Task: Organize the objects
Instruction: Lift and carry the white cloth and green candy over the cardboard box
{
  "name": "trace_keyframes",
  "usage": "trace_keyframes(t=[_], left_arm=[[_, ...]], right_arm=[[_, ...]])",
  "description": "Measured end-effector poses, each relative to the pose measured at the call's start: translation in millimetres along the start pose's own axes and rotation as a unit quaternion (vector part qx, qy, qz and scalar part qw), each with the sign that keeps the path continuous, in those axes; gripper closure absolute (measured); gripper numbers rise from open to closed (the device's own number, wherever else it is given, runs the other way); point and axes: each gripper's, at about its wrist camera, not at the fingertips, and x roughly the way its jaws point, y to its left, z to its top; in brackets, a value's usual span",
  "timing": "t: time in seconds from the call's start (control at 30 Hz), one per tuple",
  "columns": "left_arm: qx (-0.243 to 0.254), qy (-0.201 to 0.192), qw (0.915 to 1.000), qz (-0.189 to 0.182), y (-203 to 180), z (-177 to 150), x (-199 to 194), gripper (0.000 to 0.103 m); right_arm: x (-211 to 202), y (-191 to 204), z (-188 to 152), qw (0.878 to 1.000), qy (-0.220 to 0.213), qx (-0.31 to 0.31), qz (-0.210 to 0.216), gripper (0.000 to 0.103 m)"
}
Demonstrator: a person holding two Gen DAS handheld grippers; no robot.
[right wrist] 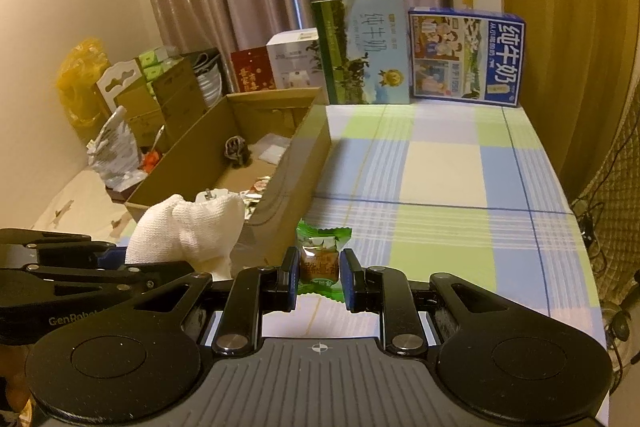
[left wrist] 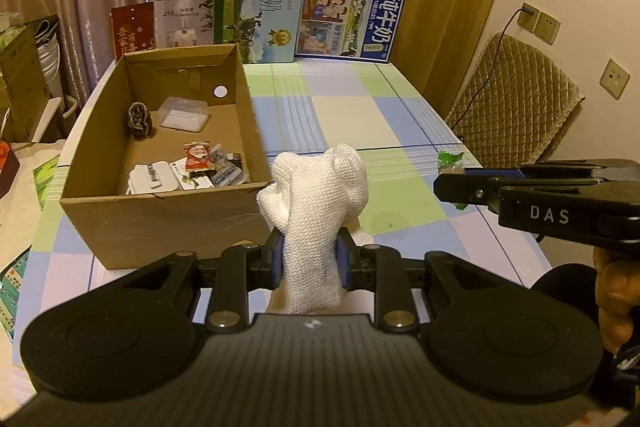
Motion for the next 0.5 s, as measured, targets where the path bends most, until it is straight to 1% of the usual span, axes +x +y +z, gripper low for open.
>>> trace_keyframes(t=[0.5], left_arm=[[-0.017,-0.004,0.9997,0.019,25,-5,-13,0.082]], right_arm=[[14,25,2,1.0,0.007,-0.016,0.016,0.085]])
